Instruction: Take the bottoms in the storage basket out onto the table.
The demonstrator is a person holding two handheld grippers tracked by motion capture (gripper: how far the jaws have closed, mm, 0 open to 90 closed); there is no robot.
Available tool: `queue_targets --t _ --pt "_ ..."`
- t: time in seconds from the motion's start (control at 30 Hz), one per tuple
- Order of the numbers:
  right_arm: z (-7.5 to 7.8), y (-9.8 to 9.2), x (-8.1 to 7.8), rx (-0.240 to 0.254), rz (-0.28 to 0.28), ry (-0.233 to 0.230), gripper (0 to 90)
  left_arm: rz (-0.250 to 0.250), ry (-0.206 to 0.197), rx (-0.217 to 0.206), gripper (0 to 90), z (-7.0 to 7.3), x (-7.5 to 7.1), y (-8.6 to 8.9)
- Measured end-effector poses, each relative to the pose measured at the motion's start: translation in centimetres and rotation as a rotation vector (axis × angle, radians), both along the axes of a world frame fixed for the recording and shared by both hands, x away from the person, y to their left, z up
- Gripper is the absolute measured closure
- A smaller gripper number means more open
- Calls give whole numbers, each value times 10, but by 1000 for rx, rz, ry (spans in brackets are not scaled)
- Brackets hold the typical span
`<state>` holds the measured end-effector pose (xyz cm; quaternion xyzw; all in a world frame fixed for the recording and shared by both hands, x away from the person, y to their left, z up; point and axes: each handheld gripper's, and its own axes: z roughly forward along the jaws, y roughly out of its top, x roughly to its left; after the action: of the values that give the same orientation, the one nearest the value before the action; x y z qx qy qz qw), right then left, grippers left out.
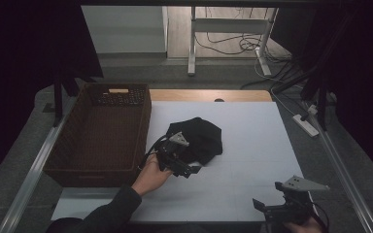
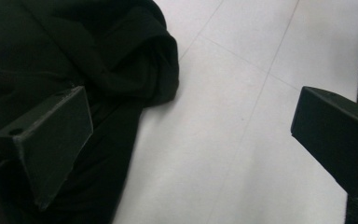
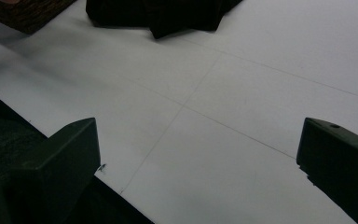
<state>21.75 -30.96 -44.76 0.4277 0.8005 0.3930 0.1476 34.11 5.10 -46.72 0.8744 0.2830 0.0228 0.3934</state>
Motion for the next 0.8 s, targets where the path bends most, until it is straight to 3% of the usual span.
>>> queue_targets --t 0.8 --pt "0 0 0 0 3 -4 0 -6 -3 -34 0 7 -27 11"
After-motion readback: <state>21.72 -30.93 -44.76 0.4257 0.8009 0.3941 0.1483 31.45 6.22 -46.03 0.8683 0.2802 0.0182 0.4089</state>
